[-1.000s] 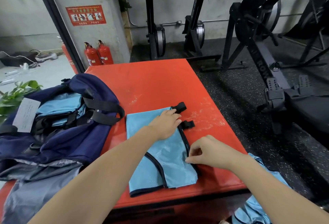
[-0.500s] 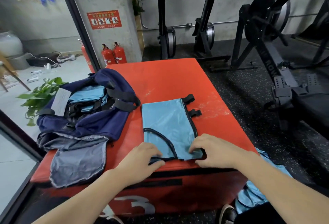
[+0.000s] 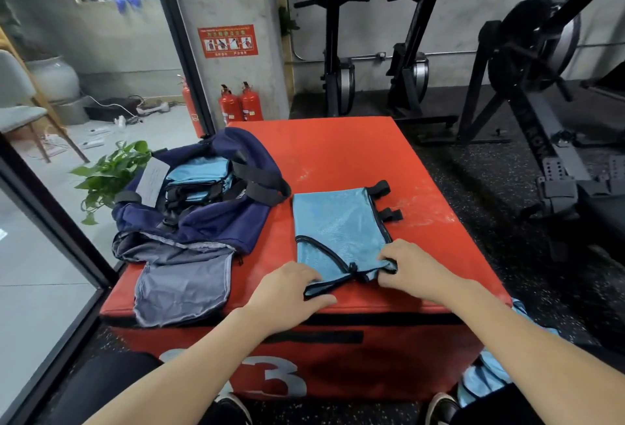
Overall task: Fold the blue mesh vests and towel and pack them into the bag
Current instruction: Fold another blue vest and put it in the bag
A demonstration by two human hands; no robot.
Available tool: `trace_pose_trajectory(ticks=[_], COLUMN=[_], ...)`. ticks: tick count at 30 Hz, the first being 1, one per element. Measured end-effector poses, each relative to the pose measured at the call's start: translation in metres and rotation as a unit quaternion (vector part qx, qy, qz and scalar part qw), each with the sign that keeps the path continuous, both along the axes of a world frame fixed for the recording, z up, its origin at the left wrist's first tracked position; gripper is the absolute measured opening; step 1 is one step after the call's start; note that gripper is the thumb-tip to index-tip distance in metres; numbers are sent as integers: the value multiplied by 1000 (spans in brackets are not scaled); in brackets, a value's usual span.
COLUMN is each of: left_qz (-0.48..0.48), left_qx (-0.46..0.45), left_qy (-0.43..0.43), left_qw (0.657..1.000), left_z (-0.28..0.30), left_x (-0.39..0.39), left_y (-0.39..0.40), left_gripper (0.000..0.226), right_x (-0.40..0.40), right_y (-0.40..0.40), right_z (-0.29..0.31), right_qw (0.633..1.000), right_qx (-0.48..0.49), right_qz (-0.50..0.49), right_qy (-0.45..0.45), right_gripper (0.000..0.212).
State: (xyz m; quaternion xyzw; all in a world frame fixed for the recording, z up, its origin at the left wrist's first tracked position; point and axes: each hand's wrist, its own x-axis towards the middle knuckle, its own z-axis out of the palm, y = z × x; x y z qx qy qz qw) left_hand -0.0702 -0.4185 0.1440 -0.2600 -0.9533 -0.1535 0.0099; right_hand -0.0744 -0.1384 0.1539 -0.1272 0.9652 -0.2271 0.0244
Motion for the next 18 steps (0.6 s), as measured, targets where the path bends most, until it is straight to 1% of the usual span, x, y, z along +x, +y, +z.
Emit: trace_pose_trajectory(ticks=[2, 3, 5, 7, 10, 12, 14, 16, 18], left_qz=[2, 4, 11, 12, 9, 16, 30, 41, 61], left_qx=[-16, -18, -11, -2, 17, 57, 113, 180, 237], left_qy=[16, 29, 57, 83, 106, 81, 30, -4, -14], left_qw=[1000, 999, 998, 996, 994, 995, 993, 983, 969], left_z=[-2, -4, -8, -12, -13, -4, 4, 11, 18], left_x=[0, 0, -1, -4, -5, -2, 0, 3, 2], left_y=[4, 5, 9, 11, 11, 11, 10, 9, 10], left_gripper=[69, 68, 55, 35, 14, 6, 1, 7, 10], right_x=[-1, 0, 1, 1, 1, 2, 3, 3, 0], right_y=[-1, -1, -4, -5, -4, -3, -1, 1, 5], right_z=[4, 6, 10, 14, 21, 28, 36, 45, 51], right_qw=[997, 995, 990, 987, 988, 989, 988, 985, 982], right_qx=[-57, -78, -115, -139, -134, -127, -132, -146, -170], right_qz=[-30, -35, -39, -39, -35, -36, -33, -29, -27], right_qy=[-34, -49, -71, -77, -66, -66, -76, -83, -80], right_gripper=[24, 26, 29, 29, 27, 26, 25, 28, 30])
